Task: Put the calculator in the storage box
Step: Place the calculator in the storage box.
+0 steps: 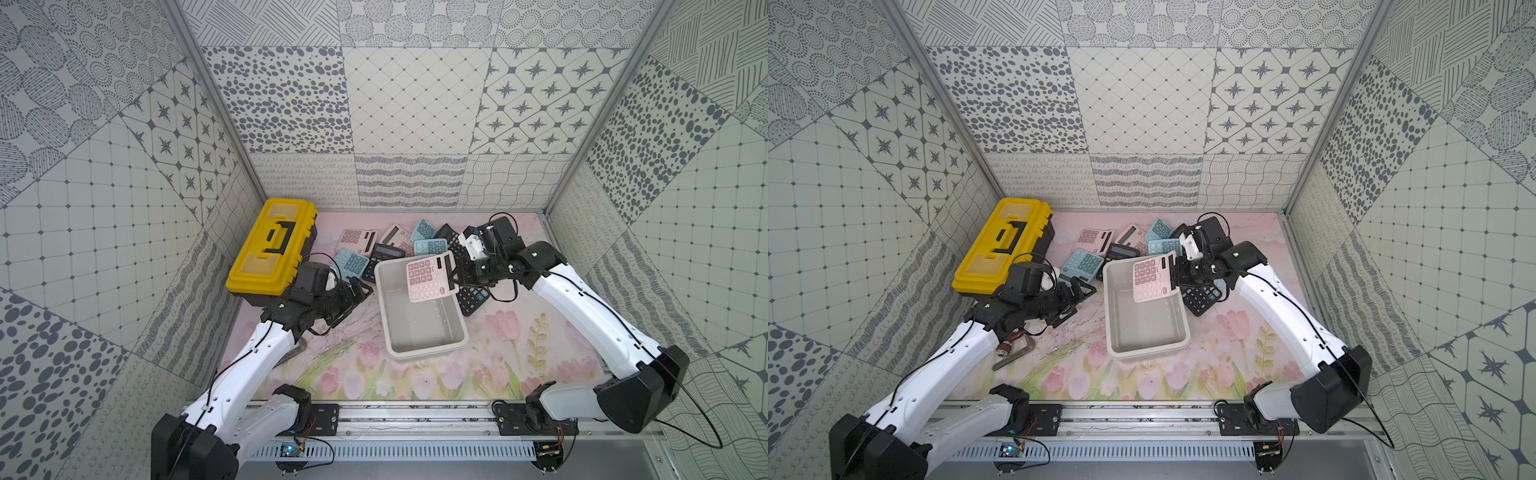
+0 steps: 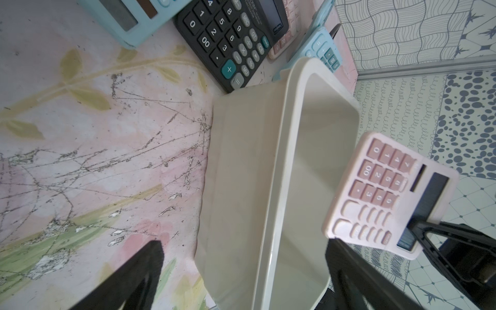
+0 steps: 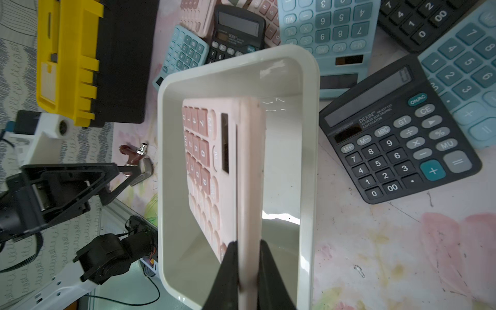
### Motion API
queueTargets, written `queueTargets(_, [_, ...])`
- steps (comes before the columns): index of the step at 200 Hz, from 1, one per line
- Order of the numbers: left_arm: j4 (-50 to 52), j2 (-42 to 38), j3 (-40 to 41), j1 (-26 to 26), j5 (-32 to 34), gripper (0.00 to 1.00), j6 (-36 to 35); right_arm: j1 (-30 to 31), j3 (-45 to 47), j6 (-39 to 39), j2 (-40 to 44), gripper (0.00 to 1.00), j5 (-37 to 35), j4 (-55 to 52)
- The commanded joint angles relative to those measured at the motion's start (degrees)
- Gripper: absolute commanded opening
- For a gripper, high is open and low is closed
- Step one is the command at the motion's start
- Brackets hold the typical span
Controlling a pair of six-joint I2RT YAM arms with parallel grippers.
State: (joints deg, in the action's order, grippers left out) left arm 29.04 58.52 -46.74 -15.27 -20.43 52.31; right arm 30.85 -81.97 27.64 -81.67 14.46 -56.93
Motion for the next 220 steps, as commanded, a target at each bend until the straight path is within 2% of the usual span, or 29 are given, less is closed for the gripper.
queueTargets(1, [0.41, -0.42, -0.02, 0.53, 0.65, 1.0, -1.57, 2.4, -3.59, -0.17, -4.5, 0.0, -6.06, 0.59])
queueTargets(28, [0.67, -0.57, 0.14, 0.52, 0.96, 1.0, -1.75, 5.22, -6.25, 0.18, -11.41, 0.0, -8.75, 0.16])
queueTargets(72, [1.2, -0.74, 0.03, 0.59, 1.43, 1.0, -2.28, 8.55, -8.22, 1.56, -18.95, 0.0, -9.17, 0.88])
queueTargets(201, [0.68, 0.0, 0.6, 0.61, 1.61, 1.0, -2.43, 9.74, 0.08, 6.73, -24.54, 0.0, -9.22, 11.21])
queueTargets(220, [0.51, 0.18, 0.67, 0.66, 1.62, 1.0, -2.46, 9.69, 0.41, 6.43, -24.42, 0.13, -10.32, 11.21])
